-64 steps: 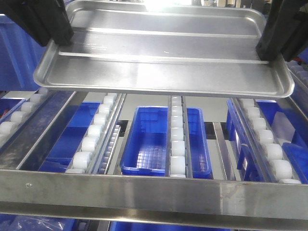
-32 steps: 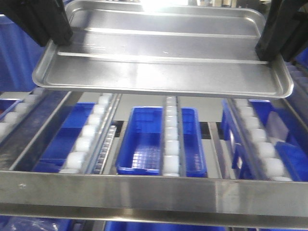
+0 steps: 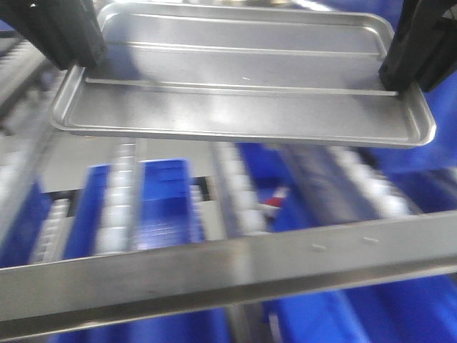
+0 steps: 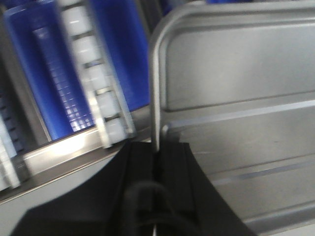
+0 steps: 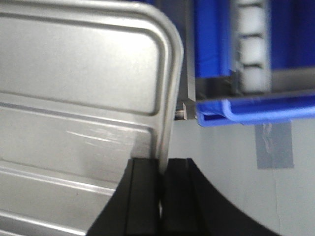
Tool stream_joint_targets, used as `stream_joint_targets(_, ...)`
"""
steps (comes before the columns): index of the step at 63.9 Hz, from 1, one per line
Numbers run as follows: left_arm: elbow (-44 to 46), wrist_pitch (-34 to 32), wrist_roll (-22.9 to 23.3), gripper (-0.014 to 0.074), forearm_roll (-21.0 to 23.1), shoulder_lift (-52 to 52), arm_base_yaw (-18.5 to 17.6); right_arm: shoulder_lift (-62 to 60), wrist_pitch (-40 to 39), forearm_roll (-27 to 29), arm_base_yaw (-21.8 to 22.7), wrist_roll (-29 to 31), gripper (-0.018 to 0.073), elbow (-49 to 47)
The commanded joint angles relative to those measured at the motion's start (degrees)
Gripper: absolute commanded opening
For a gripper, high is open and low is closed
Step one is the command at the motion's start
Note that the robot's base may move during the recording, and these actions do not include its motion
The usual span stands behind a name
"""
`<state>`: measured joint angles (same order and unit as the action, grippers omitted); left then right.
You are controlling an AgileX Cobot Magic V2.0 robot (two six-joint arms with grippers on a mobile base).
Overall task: Grab silver tray and stack on right shelf
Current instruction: 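Hold the tray level in both grippers while the base drives to the other shelf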
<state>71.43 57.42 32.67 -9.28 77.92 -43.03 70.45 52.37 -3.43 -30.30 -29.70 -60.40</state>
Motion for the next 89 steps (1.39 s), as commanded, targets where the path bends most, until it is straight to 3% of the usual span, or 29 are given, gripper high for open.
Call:
stream_joint_targets(1, 1.85, 0.67, -0.38, -0.0093, -3.3, -1.86, -0.03, -1.6, -0.28, -3.93, 0.38, 0.92, 0.0056, -1.89)
stream_joint_targets(89, 1.85, 0.67, -0.38, -0.0093, -3.3, -1.86, -0.03, -1.6, -0.28, -3.93, 0.38, 0.92, 0.0056, -1.89)
